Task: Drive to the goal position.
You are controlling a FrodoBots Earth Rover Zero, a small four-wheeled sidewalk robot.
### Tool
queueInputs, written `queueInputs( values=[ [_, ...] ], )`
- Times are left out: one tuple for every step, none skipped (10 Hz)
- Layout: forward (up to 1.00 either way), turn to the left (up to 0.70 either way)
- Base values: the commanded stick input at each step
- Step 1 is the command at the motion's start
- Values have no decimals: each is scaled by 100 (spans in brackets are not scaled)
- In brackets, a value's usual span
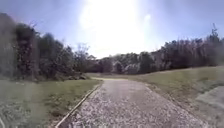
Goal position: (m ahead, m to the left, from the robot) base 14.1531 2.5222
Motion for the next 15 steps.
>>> queueInputs(
  values=[
    [70, 0],
    [70, 0],
    [70, 0],
    [70, 0],
    [70, 0],
    [70, 0],
    [70, 0],
    [70, 0],
    [70, 0],
    [70, 0],
    [70, 0],
    [70, 0],
    [70, 0],
    [70, 0],
    [70, 0]
  ],
)
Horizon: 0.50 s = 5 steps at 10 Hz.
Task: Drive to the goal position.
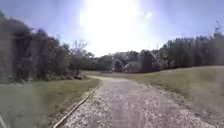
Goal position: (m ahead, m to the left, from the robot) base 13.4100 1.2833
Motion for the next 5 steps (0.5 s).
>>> queueInputs(
  values=[
    [70, 0],
    [70, 0],
    [70, 0],
    [70, 0],
    [70, 0]
  ],
)
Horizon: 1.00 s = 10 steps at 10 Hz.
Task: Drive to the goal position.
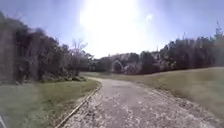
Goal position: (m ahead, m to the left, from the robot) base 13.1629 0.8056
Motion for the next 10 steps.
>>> queueInputs(
  values=[
    [70, 0],
    [70, 0],
    [70, 0],
    [70, 0],
    [70, 0],
    [70, 0],
    [70, 0],
    [70, 0],
    [70, 0],
    [70, 0]
  ],
)
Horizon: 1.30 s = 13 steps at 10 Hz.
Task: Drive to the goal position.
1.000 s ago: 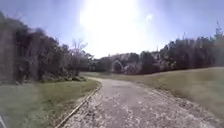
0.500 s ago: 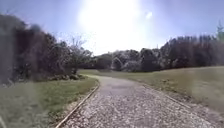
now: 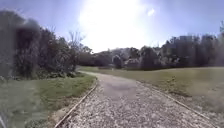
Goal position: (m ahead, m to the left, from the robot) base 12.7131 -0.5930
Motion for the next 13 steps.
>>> queueInputs(
  values=[
    [70, 0],
    [70, 0],
    [70, 0],
    [70, 0],
    [70, 0],
    [70, 0],
    [70, 0],
    [70, 0],
    [70, 0],
    [70, 0],
    [70, 0],
    [70, 0],
    [70, 0]
  ],
)
